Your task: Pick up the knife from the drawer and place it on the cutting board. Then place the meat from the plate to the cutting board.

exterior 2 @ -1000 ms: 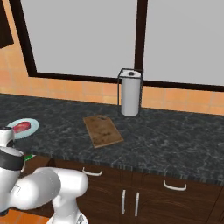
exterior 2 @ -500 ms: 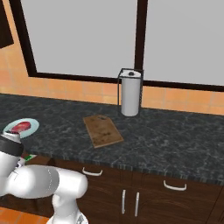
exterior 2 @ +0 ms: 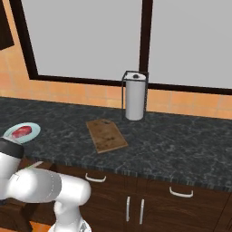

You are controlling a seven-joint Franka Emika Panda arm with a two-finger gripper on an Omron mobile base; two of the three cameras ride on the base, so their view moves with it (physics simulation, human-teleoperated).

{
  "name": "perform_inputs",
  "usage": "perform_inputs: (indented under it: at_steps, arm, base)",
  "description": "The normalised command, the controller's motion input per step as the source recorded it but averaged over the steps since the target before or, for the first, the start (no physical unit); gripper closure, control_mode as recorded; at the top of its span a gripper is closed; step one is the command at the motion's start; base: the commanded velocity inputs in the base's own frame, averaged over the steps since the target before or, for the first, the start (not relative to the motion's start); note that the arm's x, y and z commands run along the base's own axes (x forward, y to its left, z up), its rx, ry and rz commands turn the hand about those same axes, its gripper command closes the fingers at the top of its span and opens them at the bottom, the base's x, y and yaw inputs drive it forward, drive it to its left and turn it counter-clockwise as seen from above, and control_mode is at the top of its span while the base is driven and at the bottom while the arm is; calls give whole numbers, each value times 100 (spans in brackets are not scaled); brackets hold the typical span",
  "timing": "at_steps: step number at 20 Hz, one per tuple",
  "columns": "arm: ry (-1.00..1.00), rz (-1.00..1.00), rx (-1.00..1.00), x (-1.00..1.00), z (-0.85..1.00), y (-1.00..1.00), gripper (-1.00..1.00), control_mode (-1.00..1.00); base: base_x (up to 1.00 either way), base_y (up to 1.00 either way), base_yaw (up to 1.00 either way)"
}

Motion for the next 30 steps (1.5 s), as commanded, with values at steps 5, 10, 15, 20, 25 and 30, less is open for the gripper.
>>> perform_inputs:
  at_steps: [5, 10, 15, 20, 25, 30]
  arm:
    - [0, 0, 0, -100, 5, 0, -100, -100]
    - [-8, 0, -2, -54, 58, 2, -100, -100]
    - [-34, -13, -10, 60, 90, 33, -100, -100]
    - [-48, -20, -12, 68, 53, 23, -100, -100]
    - [-58, -18, -6, 38, 10, 13, -100, -100]
    - [-16, -3, -6, 35, 0, 9, -100, -100]
  base:
    - [0, 0, 0]
    - [0, 0, 0]
    - [0, 0, 0]
    - [0, 0, 0]
    - [0, 0, 0]
    - [0, 0, 0]
